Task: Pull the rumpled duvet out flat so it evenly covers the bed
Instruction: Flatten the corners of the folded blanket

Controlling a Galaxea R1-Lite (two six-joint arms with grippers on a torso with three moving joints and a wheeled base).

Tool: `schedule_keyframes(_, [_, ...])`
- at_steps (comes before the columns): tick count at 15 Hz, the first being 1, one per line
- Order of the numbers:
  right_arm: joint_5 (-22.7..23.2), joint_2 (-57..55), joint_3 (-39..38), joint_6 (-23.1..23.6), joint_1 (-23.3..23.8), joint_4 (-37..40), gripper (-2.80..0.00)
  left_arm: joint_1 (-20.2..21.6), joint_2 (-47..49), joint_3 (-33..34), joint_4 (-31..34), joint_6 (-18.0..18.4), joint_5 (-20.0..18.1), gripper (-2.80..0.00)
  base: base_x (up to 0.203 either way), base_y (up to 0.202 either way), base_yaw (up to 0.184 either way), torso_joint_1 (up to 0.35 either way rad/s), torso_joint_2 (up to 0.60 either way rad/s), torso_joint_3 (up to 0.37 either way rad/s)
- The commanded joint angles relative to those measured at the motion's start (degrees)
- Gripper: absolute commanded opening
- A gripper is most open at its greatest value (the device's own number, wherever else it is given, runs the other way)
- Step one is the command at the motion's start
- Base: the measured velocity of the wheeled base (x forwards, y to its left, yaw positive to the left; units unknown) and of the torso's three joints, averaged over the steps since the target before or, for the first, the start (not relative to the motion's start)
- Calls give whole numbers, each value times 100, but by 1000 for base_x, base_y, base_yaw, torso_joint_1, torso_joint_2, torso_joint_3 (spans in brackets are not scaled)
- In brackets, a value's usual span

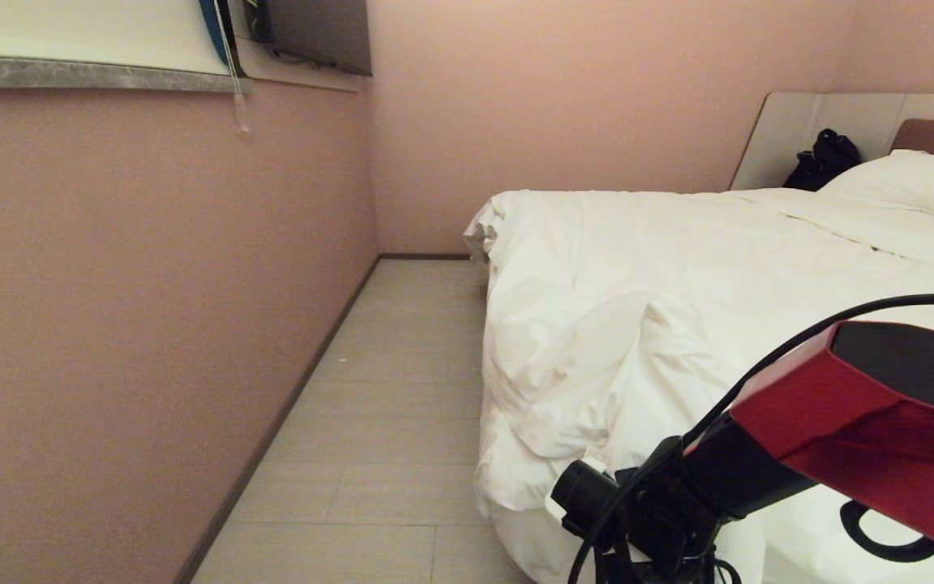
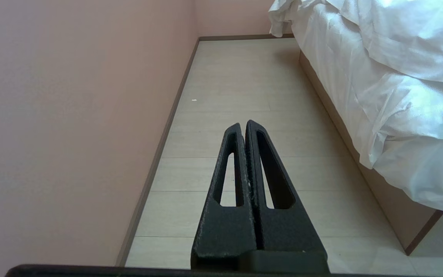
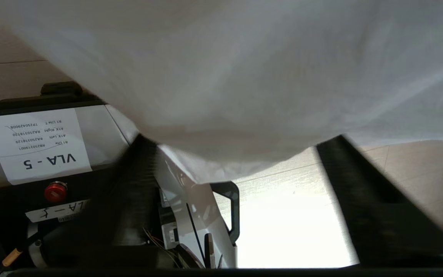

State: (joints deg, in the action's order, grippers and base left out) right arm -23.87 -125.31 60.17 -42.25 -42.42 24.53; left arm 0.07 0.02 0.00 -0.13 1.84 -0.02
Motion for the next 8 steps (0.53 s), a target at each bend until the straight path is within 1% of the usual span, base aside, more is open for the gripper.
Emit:
schedule_keyframes(1, [-4,-2,53,-29,-3,16,-280,1,-2,0,-4,0,-4,-280,0,0,0,0,0,0])
schedule_keyframes(8, [23,46,44,-22,50,15,-280,1,-2,0,-4,0,2,-280,0,0,0,0,0,0])
